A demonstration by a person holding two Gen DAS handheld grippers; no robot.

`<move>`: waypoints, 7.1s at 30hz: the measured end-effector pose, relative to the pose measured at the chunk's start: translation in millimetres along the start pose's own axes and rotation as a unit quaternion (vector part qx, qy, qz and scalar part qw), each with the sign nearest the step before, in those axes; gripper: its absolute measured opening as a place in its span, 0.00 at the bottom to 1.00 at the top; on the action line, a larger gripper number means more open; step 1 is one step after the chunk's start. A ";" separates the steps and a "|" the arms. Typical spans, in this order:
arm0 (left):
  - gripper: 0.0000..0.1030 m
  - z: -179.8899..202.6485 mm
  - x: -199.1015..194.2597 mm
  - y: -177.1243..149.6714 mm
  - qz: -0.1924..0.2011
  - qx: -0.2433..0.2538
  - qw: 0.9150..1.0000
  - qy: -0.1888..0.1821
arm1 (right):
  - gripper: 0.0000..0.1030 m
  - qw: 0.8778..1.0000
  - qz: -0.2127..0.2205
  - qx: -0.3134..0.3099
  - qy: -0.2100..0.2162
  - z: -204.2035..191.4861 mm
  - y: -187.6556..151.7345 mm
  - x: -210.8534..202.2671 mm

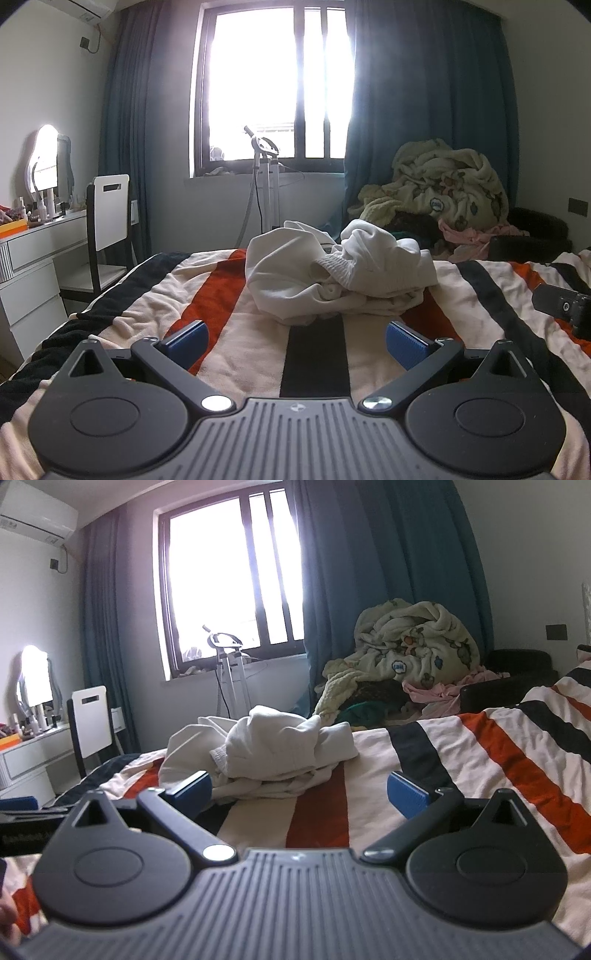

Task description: Fold clothes

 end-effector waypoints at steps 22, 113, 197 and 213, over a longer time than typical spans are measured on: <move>1.00 -31.0 112.0 38.7 0.007 -0.033 0.999 0.017 | 0.95 0.999 -0.037 -0.020 0.001 23.3 -8.6 215.8; 1.00 90.8 59.0 -25.7 0.032 0.165 0.975 -0.147 | 0.84 0.972 -0.206 0.110 -0.021 138.1 -7.4 46.1; 0.14 -362.2 184.5 139.8 -0.084 -0.291 0.950 0.072 | 0.25 0.822 -0.320 0.386 0.270 -265.9 -90.9 89.3; 0.34 -486.0 313.9 64.5 -0.183 -0.203 0.941 0.201 | 0.30 0.746 -0.443 0.362 0.341 -405.8 -134.7 186.4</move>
Point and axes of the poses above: each gripper's, at about its wrist camera, not at the fingertips, and x roughly the way its jaws point, z to its right, y to its top, the point moved 6 cm from there along x, roughly the way its jaws point, and after that the axes turned 1 degree about -z, right-handed, at the moved point
